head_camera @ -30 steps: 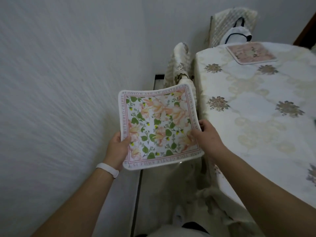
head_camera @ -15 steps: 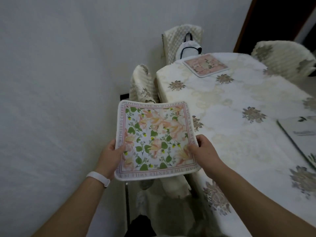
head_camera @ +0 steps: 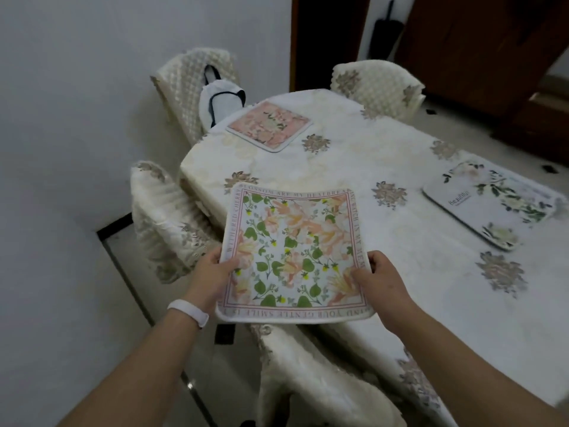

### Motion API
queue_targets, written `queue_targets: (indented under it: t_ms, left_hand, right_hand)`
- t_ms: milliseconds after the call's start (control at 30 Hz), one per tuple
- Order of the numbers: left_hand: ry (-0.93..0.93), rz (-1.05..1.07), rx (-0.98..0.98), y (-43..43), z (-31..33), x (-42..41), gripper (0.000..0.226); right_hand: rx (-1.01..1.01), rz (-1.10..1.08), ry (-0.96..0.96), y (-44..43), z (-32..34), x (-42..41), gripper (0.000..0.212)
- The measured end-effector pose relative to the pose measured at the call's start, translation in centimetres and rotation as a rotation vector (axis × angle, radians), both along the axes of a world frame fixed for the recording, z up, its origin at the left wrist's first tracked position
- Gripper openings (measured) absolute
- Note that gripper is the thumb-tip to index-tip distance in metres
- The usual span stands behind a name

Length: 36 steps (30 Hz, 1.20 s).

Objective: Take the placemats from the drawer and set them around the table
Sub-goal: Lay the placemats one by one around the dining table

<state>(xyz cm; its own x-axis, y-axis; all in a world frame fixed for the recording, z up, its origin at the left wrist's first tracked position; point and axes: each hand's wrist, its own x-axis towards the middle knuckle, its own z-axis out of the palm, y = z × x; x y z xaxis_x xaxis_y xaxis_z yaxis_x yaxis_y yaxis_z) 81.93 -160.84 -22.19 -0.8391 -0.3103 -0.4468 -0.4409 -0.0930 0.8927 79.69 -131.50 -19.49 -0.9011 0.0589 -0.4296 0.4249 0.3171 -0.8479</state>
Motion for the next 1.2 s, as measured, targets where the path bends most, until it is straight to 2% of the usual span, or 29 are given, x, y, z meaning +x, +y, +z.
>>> queue_targets:
  t_ms: [267,400,667,967,1200]
  left_hand:
    - [0.003,-0.402,0.000,4.0,-0.5,-8.8,0.027]
    - [-0.006,-0.521,-0.094,7.3,-1.7,-11.6,0.021]
    - [-0.027,-0.619,-0.290,13.1,-4.0,-13.7,0.021]
    - [-0.020,-0.697,-0.463,14.2,-7.4,-16.3,0.021]
    - [-0.037,-0.842,-0.576,14.1,-10.0,-18.8,0.020]
  right_hand:
    - [0.060,-0.304,-0.024,3.5,-1.0,2.5,0.007]
    - [0.059,-0.393,-0.054,5.5,-2.9,3.8,0.008]
    - [0.069,-0.448,-0.130,7.8,-8.0,3.0,0.007]
    - [0.046,-0.493,-0.182,8.2,-12.4,2.2,0.008]
    - [0.238,-0.459,-0.175,7.4,-13.5,2.5,0.011]
